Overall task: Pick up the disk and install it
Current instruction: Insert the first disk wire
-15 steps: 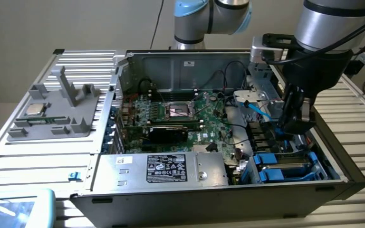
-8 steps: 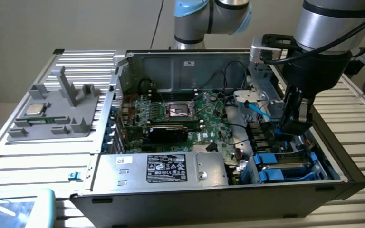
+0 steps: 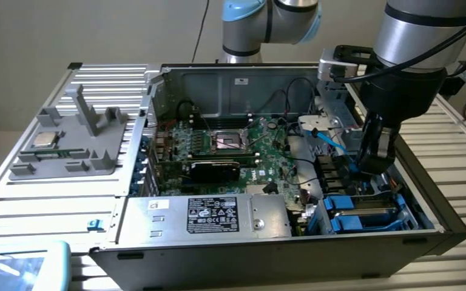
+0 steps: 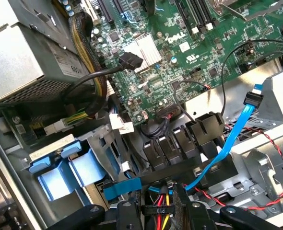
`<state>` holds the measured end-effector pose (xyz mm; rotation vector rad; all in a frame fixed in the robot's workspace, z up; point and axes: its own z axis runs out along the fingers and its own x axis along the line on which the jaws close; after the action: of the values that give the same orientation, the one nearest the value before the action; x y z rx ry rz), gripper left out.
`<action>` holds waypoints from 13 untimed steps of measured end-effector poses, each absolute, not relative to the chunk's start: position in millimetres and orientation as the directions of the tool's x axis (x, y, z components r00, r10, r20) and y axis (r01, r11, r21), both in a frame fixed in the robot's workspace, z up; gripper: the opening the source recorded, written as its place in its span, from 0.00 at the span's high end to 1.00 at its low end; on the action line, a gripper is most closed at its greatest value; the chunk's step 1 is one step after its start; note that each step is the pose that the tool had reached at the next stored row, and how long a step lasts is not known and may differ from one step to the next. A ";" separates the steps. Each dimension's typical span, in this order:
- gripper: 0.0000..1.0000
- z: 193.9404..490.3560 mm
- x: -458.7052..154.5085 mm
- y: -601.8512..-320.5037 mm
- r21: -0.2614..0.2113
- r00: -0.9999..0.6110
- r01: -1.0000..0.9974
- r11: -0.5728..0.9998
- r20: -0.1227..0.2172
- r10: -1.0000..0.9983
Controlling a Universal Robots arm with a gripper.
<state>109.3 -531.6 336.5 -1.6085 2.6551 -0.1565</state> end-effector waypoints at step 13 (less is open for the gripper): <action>0.48 337.5 109.2 -531.4 -0.105 -0.468 -0.880 0.463 0.023 -0.884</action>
<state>109.2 -531.4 337.5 -1.6024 2.6570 -0.1585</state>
